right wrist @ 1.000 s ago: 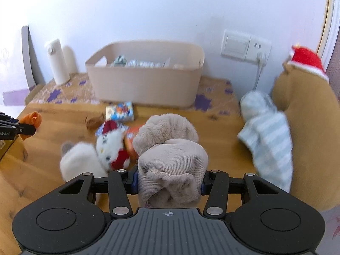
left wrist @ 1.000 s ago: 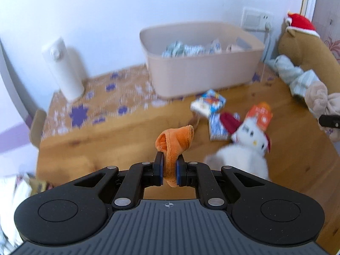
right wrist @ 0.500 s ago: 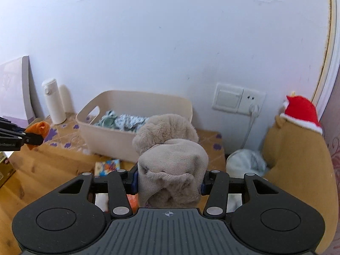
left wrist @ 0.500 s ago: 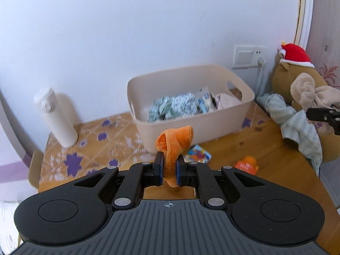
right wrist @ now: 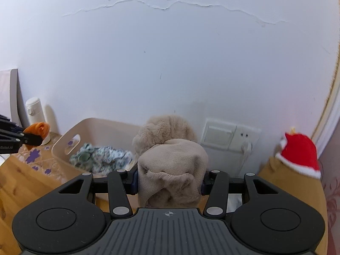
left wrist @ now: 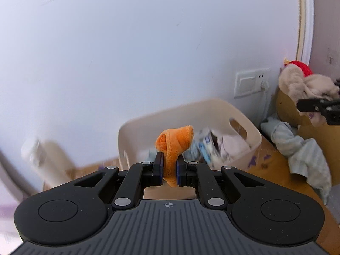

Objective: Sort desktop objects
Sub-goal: 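Carry the orange sock and beige sock over the cream bin with both tools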

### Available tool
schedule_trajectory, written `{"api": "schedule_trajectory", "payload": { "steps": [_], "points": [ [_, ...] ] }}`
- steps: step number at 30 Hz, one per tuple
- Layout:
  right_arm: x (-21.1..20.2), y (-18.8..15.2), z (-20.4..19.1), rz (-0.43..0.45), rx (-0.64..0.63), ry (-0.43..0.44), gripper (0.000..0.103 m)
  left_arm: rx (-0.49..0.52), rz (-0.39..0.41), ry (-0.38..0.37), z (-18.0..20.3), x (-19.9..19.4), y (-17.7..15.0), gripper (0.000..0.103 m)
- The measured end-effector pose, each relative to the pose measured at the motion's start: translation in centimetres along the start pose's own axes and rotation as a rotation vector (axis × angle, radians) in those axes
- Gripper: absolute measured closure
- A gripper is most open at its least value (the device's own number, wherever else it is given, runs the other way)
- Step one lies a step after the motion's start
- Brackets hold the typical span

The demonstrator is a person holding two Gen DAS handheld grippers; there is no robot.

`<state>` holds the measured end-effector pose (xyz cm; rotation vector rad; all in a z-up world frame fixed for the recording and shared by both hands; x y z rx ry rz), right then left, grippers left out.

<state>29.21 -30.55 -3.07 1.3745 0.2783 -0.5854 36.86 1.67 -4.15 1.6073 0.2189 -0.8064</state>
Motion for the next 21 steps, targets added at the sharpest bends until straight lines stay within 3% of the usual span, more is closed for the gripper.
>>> {"api": "schedule_trajectory", "payload": {
  "steps": [8,16,21],
  "points": [
    [4.5,2.4,-1.4,0.043,-0.044,0.029,0.057,0.055,0.001,0.041,-0.3,5.0,2.6,0.092],
    [9.6,2.7,-4.2,0.059,-0.102,0.059,0.056,-0.006,-0.057,0.074,-0.8,10.0,2.5,0.093],
    [12.9,1.5,-5.7,-0.003,-0.079,0.070,0.056,-0.050,-0.118,0.099,-1.5,13.1,1.9,0.092]
  ]
}}
Point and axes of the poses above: each gripper's, at about its wrist camera, not at the fingertips, and x roughly the way its jaws point, z to its right, y to its top, the point moved 1 cm from there along x, roughly the way its jaws point, and after that the axes turned 11 degrees about -y, right-handed, at the moved point
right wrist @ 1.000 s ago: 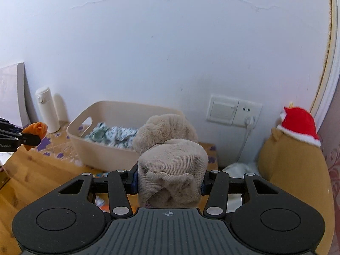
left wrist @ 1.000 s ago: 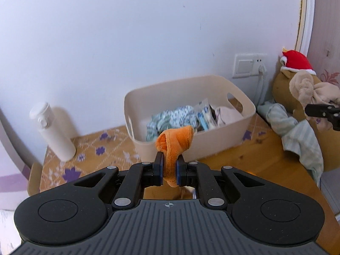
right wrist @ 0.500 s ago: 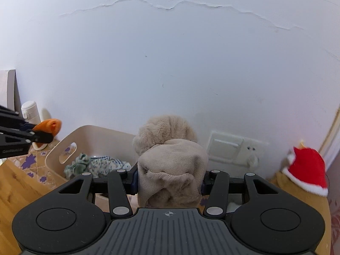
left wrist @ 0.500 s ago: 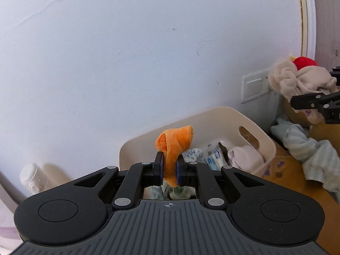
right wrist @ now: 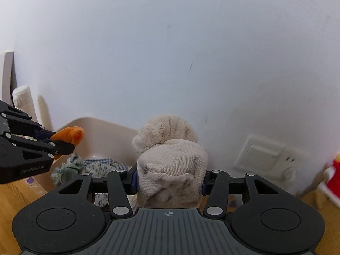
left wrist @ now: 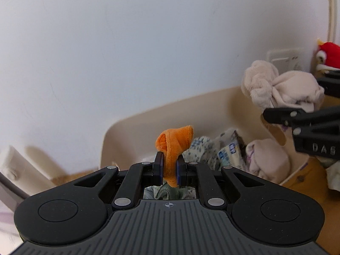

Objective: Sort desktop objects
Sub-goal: 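Carry the orange sock and beige sock over the cream bin with both tools, then open both tools to drop the socks into the bin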

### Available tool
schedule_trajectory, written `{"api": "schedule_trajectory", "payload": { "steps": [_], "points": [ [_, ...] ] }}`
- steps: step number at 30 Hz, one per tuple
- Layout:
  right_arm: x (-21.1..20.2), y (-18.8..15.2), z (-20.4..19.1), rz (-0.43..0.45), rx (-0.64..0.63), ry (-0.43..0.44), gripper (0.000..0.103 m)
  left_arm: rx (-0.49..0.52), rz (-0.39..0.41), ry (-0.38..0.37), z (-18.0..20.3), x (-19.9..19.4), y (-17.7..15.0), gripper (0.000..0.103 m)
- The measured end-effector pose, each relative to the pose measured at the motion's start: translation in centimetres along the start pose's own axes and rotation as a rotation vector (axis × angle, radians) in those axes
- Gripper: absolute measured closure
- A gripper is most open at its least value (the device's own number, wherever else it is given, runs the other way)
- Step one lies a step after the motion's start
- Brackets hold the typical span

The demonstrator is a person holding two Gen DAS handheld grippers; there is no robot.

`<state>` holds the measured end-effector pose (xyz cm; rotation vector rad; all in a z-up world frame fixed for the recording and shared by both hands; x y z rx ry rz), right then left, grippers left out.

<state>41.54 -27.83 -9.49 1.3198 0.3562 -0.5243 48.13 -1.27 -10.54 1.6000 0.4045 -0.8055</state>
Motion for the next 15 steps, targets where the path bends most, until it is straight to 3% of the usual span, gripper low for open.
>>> {"api": "schedule_trajectory", "payload": {
  "steps": [5,8,10,12,14,15],
  "points": [
    [2.3,-0.6,-1.4,-0.054,-0.025,0.013,0.054,-0.057,-0.059,0.027,-1.0,2.6,-0.3,0.092],
    [3.0,-0.8,-1.8,-0.080,-0.019,0.031,0.043,-0.084,-0.090,0.037,-1.6,3.7,-0.6,0.092],
    [3.3,-1.1,-2.0,-0.105,0.013,0.054,0.041,-0.098,-0.105,0.024,-2.0,4.0,-0.8,0.090],
    [3.9,-1.2,-2.3,-0.117,0.001,0.060,0.039,-0.097,-0.110,0.019,-2.2,3.9,-0.8,0.071],
    [3.8,-1.3,-2.5,-0.109,-0.018,0.061,0.034,-0.090,-0.103,0.055,-2.2,3.6,-0.9,0.035],
    [3.7,-1.3,-2.5,-0.105,-0.021,0.063,0.030,-0.083,-0.085,0.077,-2.2,3.3,-0.9,0.030]
  ]
}}
Point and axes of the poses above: each gripper's, at about its wrist camera, not at the fingertips, and x roughly the way its jaws point, z to its right, y to its top, the point moved 1 cm from there along x, roughly the way its jaws point, and after that the axes turned 11 degrees about -y, right-handed, at the moved point
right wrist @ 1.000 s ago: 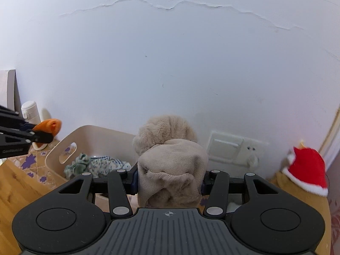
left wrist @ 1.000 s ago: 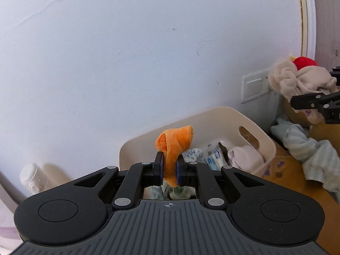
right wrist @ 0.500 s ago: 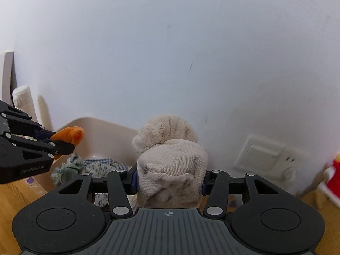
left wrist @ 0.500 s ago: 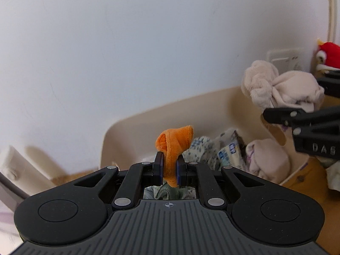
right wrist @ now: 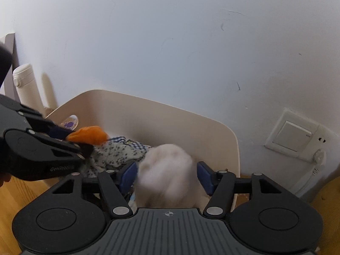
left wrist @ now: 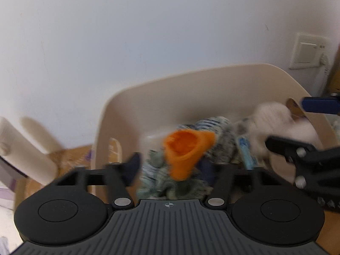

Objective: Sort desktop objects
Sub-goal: 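Open both tools to drop the socks into the bin, then pull both tools back from the bin down toward the table items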

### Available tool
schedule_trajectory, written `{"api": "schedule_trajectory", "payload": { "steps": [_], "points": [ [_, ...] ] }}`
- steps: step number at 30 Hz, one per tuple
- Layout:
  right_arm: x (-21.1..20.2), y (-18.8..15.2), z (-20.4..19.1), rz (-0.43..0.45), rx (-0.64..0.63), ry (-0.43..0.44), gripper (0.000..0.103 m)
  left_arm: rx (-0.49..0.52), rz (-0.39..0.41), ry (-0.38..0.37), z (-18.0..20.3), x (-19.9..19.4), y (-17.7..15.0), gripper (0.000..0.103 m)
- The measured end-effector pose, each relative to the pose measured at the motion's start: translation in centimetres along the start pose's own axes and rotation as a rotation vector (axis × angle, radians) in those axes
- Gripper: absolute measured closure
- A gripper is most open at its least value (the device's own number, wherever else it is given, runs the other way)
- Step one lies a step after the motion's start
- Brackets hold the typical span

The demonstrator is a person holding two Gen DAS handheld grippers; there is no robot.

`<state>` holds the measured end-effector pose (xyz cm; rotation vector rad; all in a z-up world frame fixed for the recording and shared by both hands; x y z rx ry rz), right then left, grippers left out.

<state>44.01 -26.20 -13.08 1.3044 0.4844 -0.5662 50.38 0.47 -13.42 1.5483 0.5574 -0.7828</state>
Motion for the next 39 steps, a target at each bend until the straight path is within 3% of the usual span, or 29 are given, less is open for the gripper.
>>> {"api": "schedule_trajectory", "payload": {
  "steps": [1,4,11,13,25,39],
  "points": [
    [-0.2,0.0,0.0,0.002,0.006,0.005,0.024,0.008,0.020,0.012,0.0,-0.3,-0.1,0.026],
    [-0.7,-0.1,0.3,0.009,0.044,0.010,0.012,0.019,0.015,0.002,0.0,-0.7,-0.1,0.025],
    [-2.7,-0.3,2.0,0.002,0.141,0.019,0.000,-0.027,-0.009,0.005,0.9,-2.2,-1.5,0.025],
    [-2.3,0.6,2.4,0.001,0.159,0.019,0.000,-0.044,0.003,-0.017,0.9,-3.1,-2.1,0.025],
    [-7.6,-2.0,1.1,0.011,0.105,-0.002,0.000,-0.093,-0.005,-0.039,1.5,-8.6,-6.4,0.025],
    [-9.9,-8.2,0.1,-0.115,0.027,-0.014,0.000,-0.093,-0.120,-0.066,3.6,-12.1,-14.6,0.025]
  ]
}}
Point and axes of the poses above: each gripper's, at about its wrist camera, not at the fingertips, and x roughly the way its jaws point, z to its right, y to its top, the point moved 1 cm from there along x, roughly the way its jaws point, and after that the axes turned 11 degrees about -y, right-handed, at the moved point
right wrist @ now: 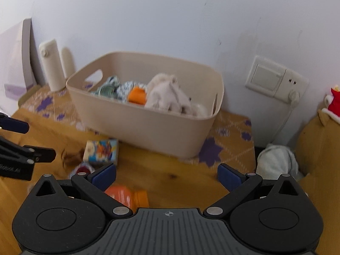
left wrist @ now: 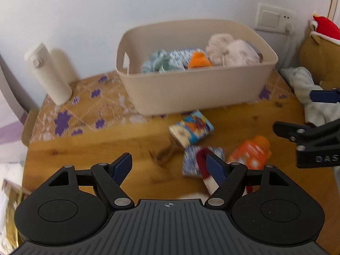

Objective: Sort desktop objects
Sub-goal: 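Pull both tools back from the bin down toward the table items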

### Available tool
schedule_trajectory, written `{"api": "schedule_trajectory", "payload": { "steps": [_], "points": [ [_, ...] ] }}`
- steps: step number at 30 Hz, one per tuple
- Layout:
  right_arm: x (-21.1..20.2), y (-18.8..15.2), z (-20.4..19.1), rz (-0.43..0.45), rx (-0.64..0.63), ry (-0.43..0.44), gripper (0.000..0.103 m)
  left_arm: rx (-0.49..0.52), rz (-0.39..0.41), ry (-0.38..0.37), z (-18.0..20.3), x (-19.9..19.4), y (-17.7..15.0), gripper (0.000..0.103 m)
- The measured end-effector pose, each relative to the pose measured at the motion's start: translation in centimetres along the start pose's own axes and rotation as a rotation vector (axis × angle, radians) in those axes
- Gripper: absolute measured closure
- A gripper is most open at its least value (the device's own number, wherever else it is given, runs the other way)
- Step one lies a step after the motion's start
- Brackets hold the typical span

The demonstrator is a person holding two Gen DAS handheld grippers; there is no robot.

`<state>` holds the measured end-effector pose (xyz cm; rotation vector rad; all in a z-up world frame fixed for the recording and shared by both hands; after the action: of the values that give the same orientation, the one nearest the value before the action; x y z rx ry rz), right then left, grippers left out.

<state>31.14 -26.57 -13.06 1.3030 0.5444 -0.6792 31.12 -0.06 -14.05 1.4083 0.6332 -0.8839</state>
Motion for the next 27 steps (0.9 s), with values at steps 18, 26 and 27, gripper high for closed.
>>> {"api": "schedule_trajectory", "payload": {
  "steps": [18,26,27],
  "points": [
    [2.6,-3.9,-3.6,-0.117,-0.155,0.071,0.000,-0.183,-0.164,-0.118,0.0,2.5,-6.9,0.025],
    [3.2,-4.3,-4.5,-0.117,-0.172,0.118,0.000,-0.246,-0.185,-0.115,-0.6,4.3,-7.7,0.025],
    [3.3,-4.3,-4.7,-0.119,-0.176,0.120,0.000,-0.251,-0.181,-0.113,-0.7,4.4,-7.6,0.025]
  ]
}}
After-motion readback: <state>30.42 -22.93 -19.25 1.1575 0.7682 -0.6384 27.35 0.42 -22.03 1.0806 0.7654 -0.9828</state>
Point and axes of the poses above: each gripper's, at about its wrist camera, not at the fingertips, and x roughly the way its jaws point, z to its right, y to its top, the point moved 1 cm from there along x, roughly the way its jaws point, and after that the axes turned 11 degrees about -y, right-handed, at the moved point
